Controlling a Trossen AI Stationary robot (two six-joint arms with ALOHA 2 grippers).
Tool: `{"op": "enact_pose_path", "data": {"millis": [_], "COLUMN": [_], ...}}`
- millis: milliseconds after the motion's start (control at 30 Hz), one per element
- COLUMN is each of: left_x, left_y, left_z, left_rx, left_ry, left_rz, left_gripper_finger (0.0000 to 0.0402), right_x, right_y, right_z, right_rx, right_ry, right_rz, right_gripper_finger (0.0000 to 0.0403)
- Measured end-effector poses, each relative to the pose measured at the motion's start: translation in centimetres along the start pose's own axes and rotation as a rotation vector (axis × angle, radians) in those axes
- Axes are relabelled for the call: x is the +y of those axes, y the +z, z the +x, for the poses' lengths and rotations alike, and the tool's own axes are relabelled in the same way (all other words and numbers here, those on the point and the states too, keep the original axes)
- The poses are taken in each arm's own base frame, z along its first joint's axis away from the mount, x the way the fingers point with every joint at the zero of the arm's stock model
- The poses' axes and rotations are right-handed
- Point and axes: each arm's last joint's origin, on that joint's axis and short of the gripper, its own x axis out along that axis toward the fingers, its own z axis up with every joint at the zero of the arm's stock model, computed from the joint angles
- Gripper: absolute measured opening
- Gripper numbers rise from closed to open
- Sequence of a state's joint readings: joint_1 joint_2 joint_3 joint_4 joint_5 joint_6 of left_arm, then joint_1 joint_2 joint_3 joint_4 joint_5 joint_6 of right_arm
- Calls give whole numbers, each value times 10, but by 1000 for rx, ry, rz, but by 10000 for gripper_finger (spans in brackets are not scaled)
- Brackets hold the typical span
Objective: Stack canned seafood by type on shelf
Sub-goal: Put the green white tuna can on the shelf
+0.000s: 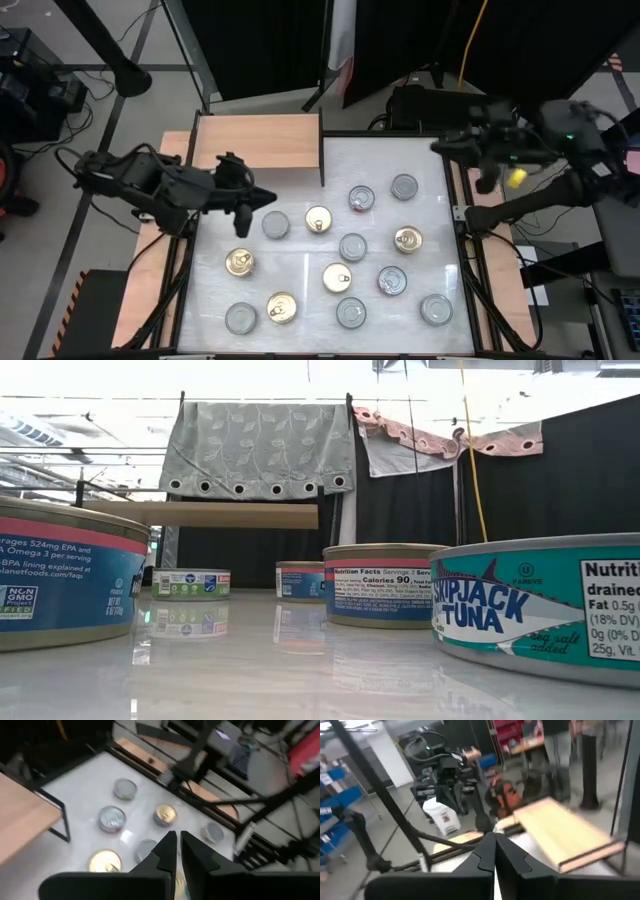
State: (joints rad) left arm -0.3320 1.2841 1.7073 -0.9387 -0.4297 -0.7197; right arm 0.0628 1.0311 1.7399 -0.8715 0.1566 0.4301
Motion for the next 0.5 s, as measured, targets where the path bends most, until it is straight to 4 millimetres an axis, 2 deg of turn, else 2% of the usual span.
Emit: {"op": "enact_pose_path", "data": {"millis": [67, 133, 267, 400, 500], "left_x": [0, 0, 1, 0, -1], "left_y": [0, -1, -11, -22, -30], "left_z": [-4, -6, -9, -10, -8], "left_rx": [23, 52, 156, 250, 311], "left_ry": [-38, -69, -83, -64, -34], "left_rz": [-3, 1, 32, 79, 120], "left_gripper_finger": [27, 27, 27, 27, 27], "right_x": [5, 8, 6, -9, -28], "right_y": [2, -8, -49, -89, -116], "right_z": [23, 48, 94, 107, 110], "right_rx": [95, 223, 537, 760, 836], "right_ry": [-44, -97, -279, -579, -779], "right_rz": [51, 80, 143, 218, 258], "right_gripper_finger": [0, 0, 0, 0, 0]}}
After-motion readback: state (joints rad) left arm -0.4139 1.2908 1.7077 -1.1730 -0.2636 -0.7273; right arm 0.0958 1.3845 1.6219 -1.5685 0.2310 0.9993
